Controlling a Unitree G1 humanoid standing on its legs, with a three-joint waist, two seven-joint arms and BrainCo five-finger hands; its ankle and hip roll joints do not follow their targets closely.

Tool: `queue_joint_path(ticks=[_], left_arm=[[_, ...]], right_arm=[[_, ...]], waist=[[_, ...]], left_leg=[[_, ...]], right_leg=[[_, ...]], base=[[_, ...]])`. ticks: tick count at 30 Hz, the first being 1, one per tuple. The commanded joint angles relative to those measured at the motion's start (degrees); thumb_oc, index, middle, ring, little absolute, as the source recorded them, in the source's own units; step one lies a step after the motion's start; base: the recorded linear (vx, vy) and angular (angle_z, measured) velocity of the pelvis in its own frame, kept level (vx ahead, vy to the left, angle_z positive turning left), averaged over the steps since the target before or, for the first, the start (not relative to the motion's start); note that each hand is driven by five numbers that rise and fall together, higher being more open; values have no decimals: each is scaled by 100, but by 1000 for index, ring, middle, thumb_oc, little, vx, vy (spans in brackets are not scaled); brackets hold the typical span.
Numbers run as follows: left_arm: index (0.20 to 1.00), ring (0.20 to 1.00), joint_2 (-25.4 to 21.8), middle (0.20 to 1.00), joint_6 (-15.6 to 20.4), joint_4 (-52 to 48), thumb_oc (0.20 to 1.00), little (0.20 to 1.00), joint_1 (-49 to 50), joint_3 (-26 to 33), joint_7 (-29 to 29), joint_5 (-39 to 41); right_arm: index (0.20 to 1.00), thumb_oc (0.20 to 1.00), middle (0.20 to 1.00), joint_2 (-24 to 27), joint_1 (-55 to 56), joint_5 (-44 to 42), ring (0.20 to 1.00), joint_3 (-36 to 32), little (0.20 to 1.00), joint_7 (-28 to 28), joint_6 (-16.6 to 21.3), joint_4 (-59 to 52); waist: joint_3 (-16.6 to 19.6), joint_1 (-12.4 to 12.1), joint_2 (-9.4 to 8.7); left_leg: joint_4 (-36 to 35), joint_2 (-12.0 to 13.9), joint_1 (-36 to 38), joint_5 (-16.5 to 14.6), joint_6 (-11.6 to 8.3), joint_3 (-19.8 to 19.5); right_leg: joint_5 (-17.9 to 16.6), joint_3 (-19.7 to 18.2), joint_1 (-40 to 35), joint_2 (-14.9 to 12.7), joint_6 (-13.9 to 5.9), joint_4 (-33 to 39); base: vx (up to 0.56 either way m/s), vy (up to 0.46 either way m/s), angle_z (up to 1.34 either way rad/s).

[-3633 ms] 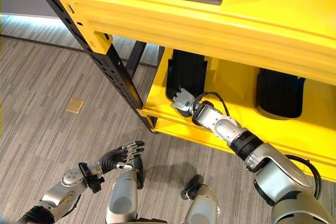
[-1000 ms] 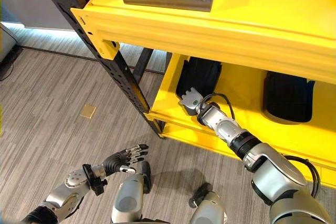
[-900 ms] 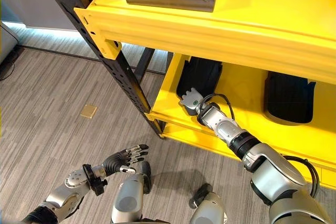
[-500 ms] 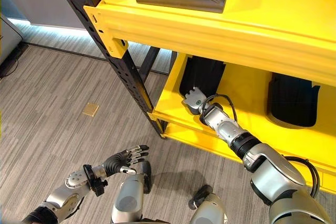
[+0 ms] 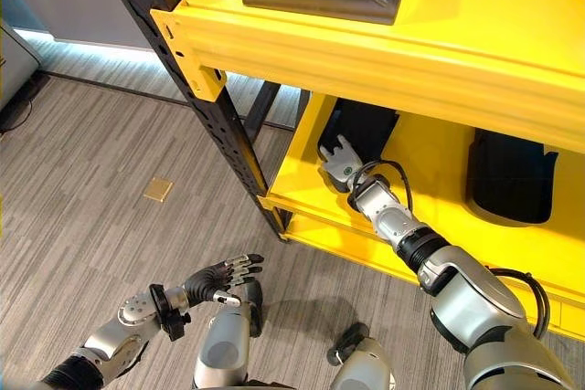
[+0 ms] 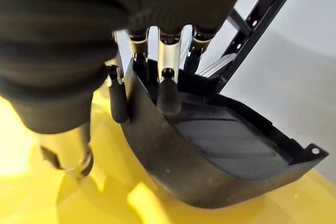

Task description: Move parts from the plastic box to the shelf.

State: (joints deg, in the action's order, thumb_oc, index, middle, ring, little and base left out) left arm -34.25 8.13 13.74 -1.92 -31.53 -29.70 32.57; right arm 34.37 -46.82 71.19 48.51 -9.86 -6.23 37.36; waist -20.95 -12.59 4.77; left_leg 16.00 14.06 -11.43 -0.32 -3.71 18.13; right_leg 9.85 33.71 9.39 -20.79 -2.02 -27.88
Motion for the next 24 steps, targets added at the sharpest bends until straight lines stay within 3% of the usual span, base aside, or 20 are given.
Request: queue_joint_path(ticks=[1, 7, 11, 12, 14, 17, 21, 24], left_arm=[[1000, 1000, -75, 1000, 196, -305, 1000, 1000, -108, -243, -96, -4], [1000, 1000, -71, 1000, 183, -318, 1000, 1000, -99, -234, -69, 35], [1000, 1000, -93, 1000, 148, -362, 1000, 1000, -31, -155, -49, 96], [1000, 1000, -96, 1000, 164, -381, 1000, 1000, 34, -101, -37, 73], [1000, 1000, -93, 1000, 185, -365, 1000, 1000, 60, -56, -49, 82], [1000, 1000, -101, 1000, 231, -369, 1000, 1000, 154, 78, -52, 80], [1000, 1000, -83, 1000, 294, -322, 1000, 1000, 240, 192, -80, 41], [1000, 1000, -90, 1000, 328, -311, 1000, 1000, 334, 327, -118, 17]], right_arm=[[1000, 1000, 1000, -55, -332, 58, 1000, -19, 1000, -461, -194, 156], [1000, 1000, 1000, 38, -281, -84, 1000, -87, 1000, -802, -107, -132], [1000, 1000, 1000, 205, -210, -482, 1000, -271, 1000, -689, 229, -827], [1000, 1000, 1000, 294, -134, -635, 1000, -330, 1000, -517, 458, -1175], [1000, 1000, 1000, 361, -80, -703, 1000, -361, 1000, -345, 562, -1412], [1000, 1000, 1000, 546, 113, -1078, 1000, -396, 1000, 350, 1019, -2057], [1000, 1000, 1000, 712, 280, -1822, 1000, -313, 1000, 1280, 1295, -2649], [1000, 1000, 1000, 886, 575, -2577, 1000, -375, 1000, 1977, 1248, -3336]], waist=[[-27, -101, -88], [-4, -51, -109], [-6, 42, -147], [-16, 79, -163], [-25, 106, -179], [-39, 189, -232], [-49, 249, -275], [-55, 316, -310]], left_leg=[[157, 252, 335, -327, 50, 204], [175, 240, 361, -358, 66, 207], [195, 255, 365, -373, 63, 243], [206, 263, 360, -376, 61, 252], [222, 277, 350, -378, 57, 264], [233, 304, 354, -392, 56, 308], [228, 334, 385, -397, 52, 350], [218, 365, 411, -385, 42, 403]], right_leg=[[-145, -192, -178, -120, -580, 276], [-146, -249, -185, -89, -581, 297], [-141, -311, -161, -59, -583, 298], [-132, -351, -139, -45, -576, 287], [-128, -366, -122, -43, -576, 274], [-106, -421, -95, -26, -565, 264], [-88, -460, -95, -7, -551, 260], [-86, -485, -97, 10, -543, 258]], base=[[0, 0, 0], [0, 0, 0], [0, 0, 0], [-7, 7, -4], [-13, 6, -6], [-15, 1, -8], [-1, -1, -8], [1, 2, -8]])
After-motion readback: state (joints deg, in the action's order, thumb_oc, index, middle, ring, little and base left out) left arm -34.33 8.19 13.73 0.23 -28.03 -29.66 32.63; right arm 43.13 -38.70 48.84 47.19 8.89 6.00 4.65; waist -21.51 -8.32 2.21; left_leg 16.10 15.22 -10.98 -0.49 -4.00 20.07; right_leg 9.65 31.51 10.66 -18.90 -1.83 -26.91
